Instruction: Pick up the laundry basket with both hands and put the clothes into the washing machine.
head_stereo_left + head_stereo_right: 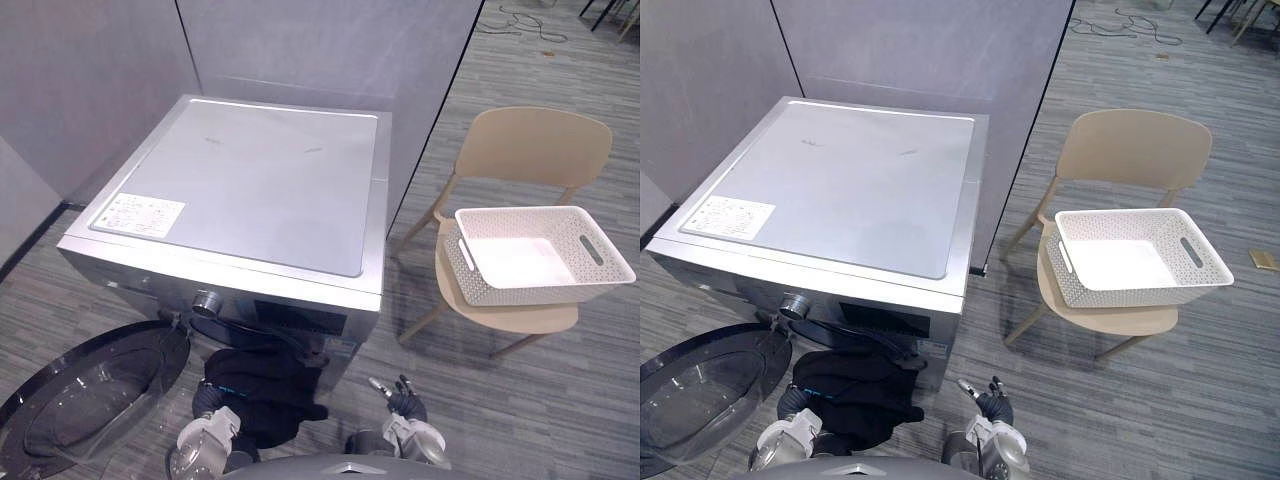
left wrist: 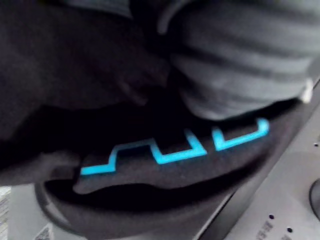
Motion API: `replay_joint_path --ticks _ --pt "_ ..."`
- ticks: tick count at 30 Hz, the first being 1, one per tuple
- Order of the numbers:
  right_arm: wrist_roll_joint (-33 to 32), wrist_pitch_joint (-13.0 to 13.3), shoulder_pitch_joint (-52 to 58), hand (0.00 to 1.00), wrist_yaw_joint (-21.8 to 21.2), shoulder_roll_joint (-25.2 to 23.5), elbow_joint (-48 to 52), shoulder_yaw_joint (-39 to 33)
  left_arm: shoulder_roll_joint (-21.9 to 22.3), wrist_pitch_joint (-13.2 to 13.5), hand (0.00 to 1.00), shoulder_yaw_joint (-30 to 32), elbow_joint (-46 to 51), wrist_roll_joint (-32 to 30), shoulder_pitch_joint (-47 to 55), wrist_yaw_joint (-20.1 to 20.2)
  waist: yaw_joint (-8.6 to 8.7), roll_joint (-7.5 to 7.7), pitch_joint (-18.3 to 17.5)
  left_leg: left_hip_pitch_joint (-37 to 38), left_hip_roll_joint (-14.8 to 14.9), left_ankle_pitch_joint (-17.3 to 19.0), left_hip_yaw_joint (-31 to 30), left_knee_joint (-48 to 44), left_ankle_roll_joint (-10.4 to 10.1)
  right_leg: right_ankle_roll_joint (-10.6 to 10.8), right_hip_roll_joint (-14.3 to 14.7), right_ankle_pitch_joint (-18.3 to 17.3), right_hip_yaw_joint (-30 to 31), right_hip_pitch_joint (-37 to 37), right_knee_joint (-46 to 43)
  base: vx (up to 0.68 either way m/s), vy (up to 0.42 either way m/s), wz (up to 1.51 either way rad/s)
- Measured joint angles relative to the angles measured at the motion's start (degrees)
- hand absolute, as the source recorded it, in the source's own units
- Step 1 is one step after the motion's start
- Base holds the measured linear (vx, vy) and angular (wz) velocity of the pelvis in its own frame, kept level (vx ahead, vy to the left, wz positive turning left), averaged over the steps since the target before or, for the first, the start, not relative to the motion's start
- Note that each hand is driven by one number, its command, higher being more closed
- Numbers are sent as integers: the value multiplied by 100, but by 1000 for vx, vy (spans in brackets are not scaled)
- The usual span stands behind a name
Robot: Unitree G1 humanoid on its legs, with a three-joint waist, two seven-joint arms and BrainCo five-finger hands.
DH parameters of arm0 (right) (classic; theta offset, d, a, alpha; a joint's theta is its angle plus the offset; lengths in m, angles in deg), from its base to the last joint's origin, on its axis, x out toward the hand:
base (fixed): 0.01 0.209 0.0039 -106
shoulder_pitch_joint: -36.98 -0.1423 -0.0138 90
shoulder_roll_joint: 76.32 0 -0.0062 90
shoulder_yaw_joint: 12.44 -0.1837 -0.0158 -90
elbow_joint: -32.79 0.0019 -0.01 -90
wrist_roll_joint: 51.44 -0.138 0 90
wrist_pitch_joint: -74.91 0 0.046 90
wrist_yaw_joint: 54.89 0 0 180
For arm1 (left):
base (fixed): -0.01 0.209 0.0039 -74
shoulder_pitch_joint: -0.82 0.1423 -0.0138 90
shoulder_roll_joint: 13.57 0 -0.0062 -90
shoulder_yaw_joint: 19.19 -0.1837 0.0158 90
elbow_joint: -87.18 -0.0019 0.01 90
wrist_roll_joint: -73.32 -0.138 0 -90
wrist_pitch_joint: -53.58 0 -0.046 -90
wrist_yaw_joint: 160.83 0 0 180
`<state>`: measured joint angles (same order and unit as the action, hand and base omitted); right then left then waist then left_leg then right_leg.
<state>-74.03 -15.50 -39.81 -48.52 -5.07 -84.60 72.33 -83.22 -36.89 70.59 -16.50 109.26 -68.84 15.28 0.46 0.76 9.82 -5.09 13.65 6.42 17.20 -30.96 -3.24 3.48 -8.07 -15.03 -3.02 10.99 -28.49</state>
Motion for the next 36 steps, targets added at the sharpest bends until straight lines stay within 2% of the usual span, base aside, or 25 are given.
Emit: replay_joint_path --ticks 2,3,5,6,7,8,9,12,16,18,20,21,23,25,27,32,34,36 --pt "-25 14 -285 0 26 -4 91 7 -14 -2 100 -79 126 2 -331 -62 27 -15 346 -582 44 184 -18 -448 -37 -38 -26 -76 64 758 -748 -131 13 -4" --pt "-75 29 -375 0 50 4 221 6 -11 -2 100 -95 125 10 -576 -93 24 -37 590 -848 115 361 4 -790 -44 -17 -48 -269 80 1040 -1075 -197 -19 -1" --pt "-144 78 -480 0 78 5 267 8 -7 0 100 -94 120 60 -752 -103 53 -103 798 -1137 289 722 -4 -1208 -64 -37 50 -477 125 1379 -1531 -224 -26 -15" --pt "-300 130 -562 0 211 22 415 13 -27 5 100 -101 107 104 -942 -193 44 -151 878 -1446 499 1337 -21 -1451 -137 -77 227 -653 192 1904 -2043 -208 -19 -25" --pt "-311 147 -577 0 236 31 417 13 -31 5 100 -105 93 105 -980 -209 45 -156 881 -1507 528 1451 -30 -1477 -172 -84 247 -668 189 2013 -2129 -231 -19 -21" --pt "-410 181 -654 0 290 74 429 0 -50 15 100 -102 -41 116 -1224 -273 33 -136 937 -1795 602 1790 -47 -1610 -417 -81 297 -715 203 2427 -2433 -160 -41 -7" --pt "-500 187 -775 0 322 112 440 -9 -78 31 100 -89 -266 130 -1618 -371 -10 -68 1064 -2121 632 1818 -52 -1864 -437 -81 338 -711 262 2776 -2642 -171 -44 -11" --pt "-717 221 -917 0 459 93 656 -65 -105 49 100 24 -550 219 -2213 -579 -34 -62 1140 -2794 803 1953 -134 -2348 -451 -96 454 -634 325 3412 -2877 -145 16 -28" --pt "-982 455 -1058 0 653 32 1027 -236 -217 217 100 576 -847 570 -3409 -1024 -37 -40 1394 -3565 1103 2132 -153 -3018 -449 -78 684 -502 437 4168 -3176 -99 34 -35" --pt "-1102 573 -1139 0 709 33 1076 -313 -471 322 100 791 -1028 850 -4043 -1236 -15 9 1529 -3850 1209 2179 -139 -3215 -420 -36 817 -417 523 4471 -3233 -104 42 -43" --pt "-1200 715 -1180 0 887 27 1081 -357 -936 496 100 1161 -1387 1380 -4994 -1492 25 101 1630 -4246 1367 2244 -120 -3446 -411 -15 969 -258 599 4892 -3247 -96 27 -49" --pt "-1201 740 -1180 0 915 23 1079 -377 -1074 544 100 1214 -1543 1460 -5264 -1538 41 119 1685 -4314 1408 2251 -109 -3490 -402 -8 1005 -225 611 4952 -3236 -87 25 -42" --pt "-1347 820 -1176 0 928 -35 1079 -410 -1640 614 100 1516 -1931 1873 -6198 -1669 113 213 1883 -4537 1590 2279 -22 -3595 -353 16 1162 -23 661 5165 -3087 -91 37 -48" --pt "-1396 900 -1149 0 926 -65 1077 -394 -2009 653 100 1653 -2081 2093 -6758 -1740 156 266 1930 -4729 1720 2278 48 -3592 -347 38 1286 195 710 5350 -2848 -85 64 -57" --pt "-1429 960 -1073 0 924 -64 1080 -390 -2349 664 100 1654 -2168 2248 -7320 -1852 183 264 2018 -4885 1852 2265 100 -3586 -320 75 1418 437 731 5423 -2545 -66 102 -52" --pt "-1432 1035 -826 0 914 -51 1072 -383 -2692 693 100 1508 -2194 2247 -8202 -2049 200 268 2027 -5007 1914 2188 191 -3441 -223 101 1452 722 710 5434 -2096 -24 113 -17" --pt "-1525 1045 -823 0 875 -48 1076 -365 -2999 924 100 1163 -2236 2171 -8452 -1912 196 282 2034 -5012 1943 2141 309 -3333 -181 126 1494 925 747 5407 -1796 -23 132 -27" --pt "-1605 1047 -821 0 862 -46 1053 -376 -3076 931 100 853 -2405 2128 -8697 -1913 106 286 2036 -5023 1968 2087 423 -3234 -132 162 1533 1143 810 5372 -1506 -32 141 -26"
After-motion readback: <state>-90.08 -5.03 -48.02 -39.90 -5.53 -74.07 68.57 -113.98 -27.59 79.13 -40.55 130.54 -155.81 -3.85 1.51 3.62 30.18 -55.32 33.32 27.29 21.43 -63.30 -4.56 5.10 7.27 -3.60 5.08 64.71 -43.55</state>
